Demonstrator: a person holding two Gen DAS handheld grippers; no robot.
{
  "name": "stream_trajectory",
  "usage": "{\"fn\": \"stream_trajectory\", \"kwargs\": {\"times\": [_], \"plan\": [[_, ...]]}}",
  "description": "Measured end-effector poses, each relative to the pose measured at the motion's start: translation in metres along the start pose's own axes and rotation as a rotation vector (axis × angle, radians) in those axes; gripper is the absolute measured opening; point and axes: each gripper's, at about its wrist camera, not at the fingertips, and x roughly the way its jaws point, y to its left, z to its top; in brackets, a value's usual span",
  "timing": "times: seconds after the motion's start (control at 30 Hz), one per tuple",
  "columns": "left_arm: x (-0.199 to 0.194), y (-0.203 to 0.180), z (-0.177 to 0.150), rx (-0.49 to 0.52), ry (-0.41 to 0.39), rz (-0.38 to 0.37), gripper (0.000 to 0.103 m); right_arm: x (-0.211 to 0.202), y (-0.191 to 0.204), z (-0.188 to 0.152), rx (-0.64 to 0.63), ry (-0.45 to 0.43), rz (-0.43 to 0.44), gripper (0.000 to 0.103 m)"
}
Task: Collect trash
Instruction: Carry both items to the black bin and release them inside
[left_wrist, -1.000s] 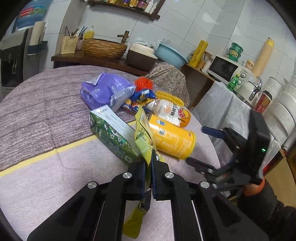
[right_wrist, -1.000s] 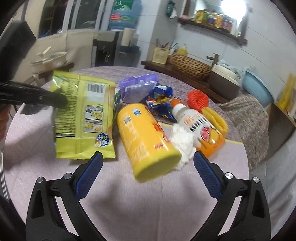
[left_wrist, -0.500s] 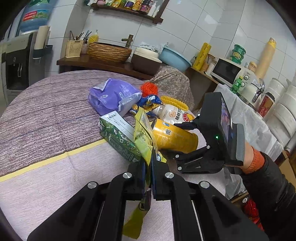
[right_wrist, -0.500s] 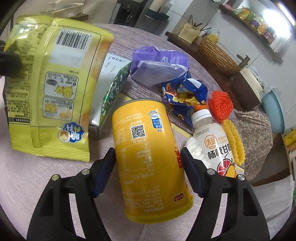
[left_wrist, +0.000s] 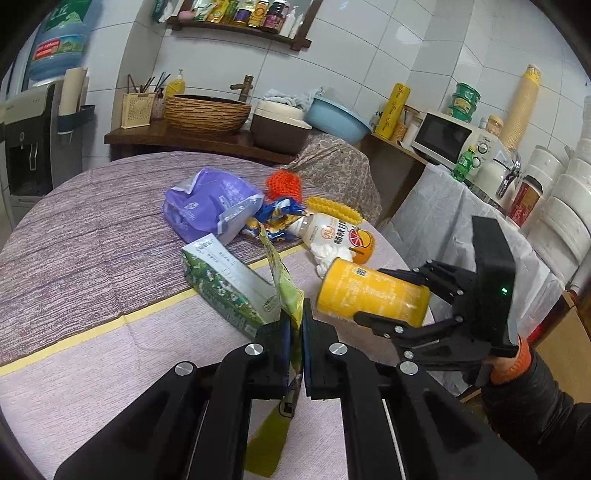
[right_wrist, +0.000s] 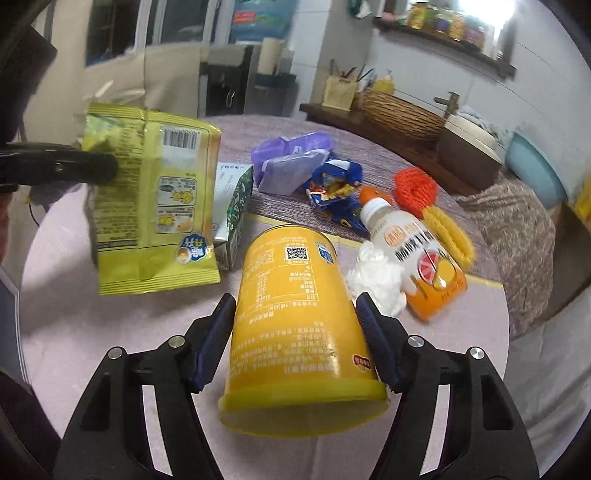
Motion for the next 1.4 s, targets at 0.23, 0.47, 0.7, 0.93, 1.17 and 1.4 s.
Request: {"fn": "stream_trajectory", "kwargs": {"times": [0.23,0.47,0.7,0.93,1.17,1.4], "plan": [[0.012,-0.035,0.011,0.055,0.004,-0.042,0.006,-0.035,-0.018,-0.035,0.146,-0.069,0.006,0.067],[0.033,-0.074,0.027,0.130,0.011,-0.082,0.006,-0.066,-0.043,-0.068,0.262,-0.137,-0.023,0.067],[0.066,-0.136,0.050,0.239,0.037,-0.164,0.006,-0.099,-0.085,-0.102,0.367,-0.178,-0.133,0.067],[0.142,-0.223,0.067,0.348,0.135,-0.247,0.006,-0.144,-0.141,-0.155,0.483,-0.179,-0.339,0.067],[0.256,-0.303,0.036,0.416,0.325,-0.239,0.006,-0.170,-0.198,-0.216,0.595,-0.117,-0.539,0.067],[0.369,-0.335,-0.017,0.428,0.536,-0.150,0.006,-0.163,-0.240,-0.272,0.713,-0.049,-0.587,0.067]]}}
